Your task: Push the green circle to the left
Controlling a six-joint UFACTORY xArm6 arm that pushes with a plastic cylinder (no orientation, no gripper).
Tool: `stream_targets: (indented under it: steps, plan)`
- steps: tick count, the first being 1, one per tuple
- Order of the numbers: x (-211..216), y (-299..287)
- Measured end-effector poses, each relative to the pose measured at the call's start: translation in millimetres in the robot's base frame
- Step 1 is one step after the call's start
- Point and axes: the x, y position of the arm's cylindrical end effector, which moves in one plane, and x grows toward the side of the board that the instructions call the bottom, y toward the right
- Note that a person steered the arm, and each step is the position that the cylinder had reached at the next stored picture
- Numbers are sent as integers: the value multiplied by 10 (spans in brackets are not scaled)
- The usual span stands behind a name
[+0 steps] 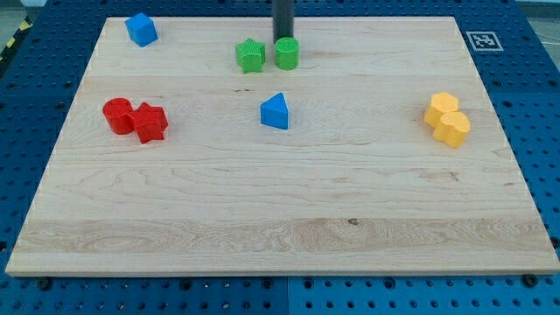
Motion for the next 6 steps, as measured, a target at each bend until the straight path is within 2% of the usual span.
stream_targets:
  steps: [1,3,4,6]
  plan:
    - [2,391]
    - [83,-48]
    - [83,-68]
    - [174,310]
